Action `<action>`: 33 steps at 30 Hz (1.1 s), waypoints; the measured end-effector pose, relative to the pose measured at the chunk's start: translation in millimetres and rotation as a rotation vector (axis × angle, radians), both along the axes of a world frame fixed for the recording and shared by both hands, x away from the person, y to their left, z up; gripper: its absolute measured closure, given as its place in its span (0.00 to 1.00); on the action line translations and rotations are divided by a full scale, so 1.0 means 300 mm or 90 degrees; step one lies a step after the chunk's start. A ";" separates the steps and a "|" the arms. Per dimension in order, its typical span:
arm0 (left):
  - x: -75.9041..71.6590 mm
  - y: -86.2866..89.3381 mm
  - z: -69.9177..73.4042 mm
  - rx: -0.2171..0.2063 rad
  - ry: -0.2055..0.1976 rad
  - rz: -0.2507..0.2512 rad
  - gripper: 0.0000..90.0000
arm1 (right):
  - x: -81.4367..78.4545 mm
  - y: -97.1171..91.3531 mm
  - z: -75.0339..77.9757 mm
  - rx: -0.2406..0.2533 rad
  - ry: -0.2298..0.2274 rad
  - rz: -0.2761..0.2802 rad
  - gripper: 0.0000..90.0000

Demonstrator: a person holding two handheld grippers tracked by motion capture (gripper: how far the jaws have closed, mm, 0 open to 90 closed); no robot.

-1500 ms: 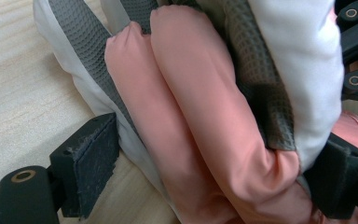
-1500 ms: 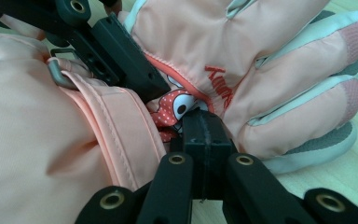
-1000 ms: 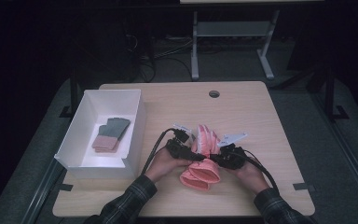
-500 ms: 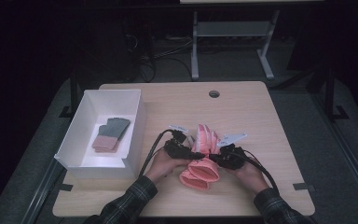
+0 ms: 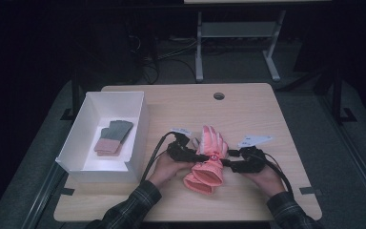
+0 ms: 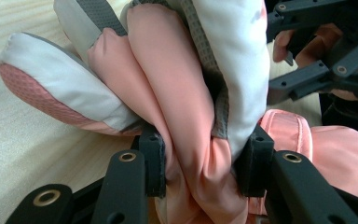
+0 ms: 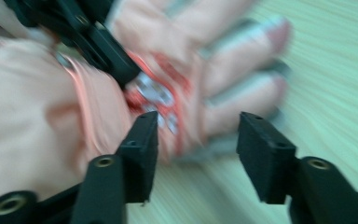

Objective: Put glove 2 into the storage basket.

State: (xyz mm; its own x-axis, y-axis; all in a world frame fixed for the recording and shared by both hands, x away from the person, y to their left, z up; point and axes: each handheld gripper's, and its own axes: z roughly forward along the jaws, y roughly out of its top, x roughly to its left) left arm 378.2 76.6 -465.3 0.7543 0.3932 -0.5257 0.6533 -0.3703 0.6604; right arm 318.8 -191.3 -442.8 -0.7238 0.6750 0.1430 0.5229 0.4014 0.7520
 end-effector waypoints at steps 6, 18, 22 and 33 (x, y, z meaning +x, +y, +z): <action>-0.006 0.004 0.032 -0.009 -0.018 -0.003 0.68 | -0.020 -0.118 -0.034 -0.023 -0.004 -0.066 0.30; -0.017 0.023 0.142 -0.005 -0.077 0.002 0.68 | -0.001 -0.161 -0.127 -0.070 -0.013 -0.113 0.15; -0.022 0.021 0.187 0.001 -0.092 0.006 0.68 | -0.002 -0.159 -0.131 -0.076 -0.023 -0.119 0.14; -0.019 0.039 0.334 -0.005 -0.117 0.031 0.68 | 0.006 -0.162 -0.133 -0.083 -0.006 -0.147 0.04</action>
